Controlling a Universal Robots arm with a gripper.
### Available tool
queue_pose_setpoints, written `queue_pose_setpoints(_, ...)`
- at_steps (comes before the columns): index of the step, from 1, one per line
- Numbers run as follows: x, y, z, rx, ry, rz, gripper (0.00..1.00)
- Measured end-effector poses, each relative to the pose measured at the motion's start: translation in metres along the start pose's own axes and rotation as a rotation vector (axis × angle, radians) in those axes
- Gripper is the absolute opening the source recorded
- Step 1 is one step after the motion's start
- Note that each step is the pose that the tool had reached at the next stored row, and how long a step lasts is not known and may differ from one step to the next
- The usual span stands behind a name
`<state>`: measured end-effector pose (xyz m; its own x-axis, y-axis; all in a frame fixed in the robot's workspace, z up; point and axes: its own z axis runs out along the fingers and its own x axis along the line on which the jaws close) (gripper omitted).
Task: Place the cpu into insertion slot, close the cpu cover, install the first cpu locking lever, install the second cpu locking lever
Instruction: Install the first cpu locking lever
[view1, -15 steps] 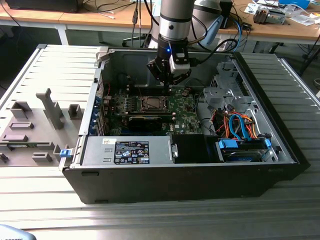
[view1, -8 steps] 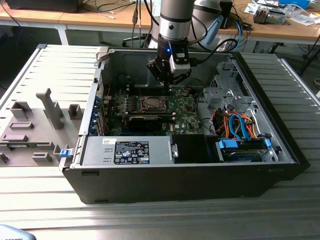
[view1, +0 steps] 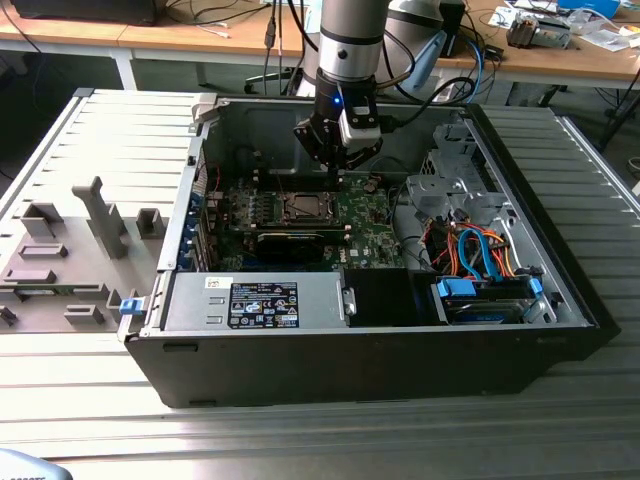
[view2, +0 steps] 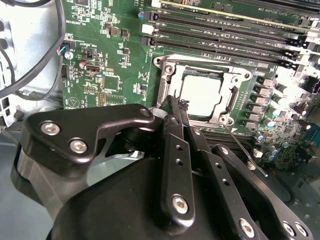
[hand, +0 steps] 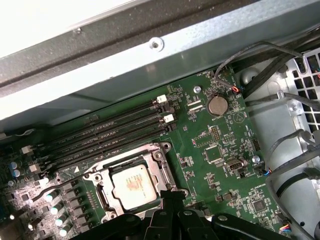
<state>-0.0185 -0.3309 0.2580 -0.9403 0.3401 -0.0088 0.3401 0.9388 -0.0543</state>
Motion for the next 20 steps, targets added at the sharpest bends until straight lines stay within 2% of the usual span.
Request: queue_pose_setpoints(20,0.0000,0.0000,0.0000,-0.0001,-0.0009,-0.015,0.11)
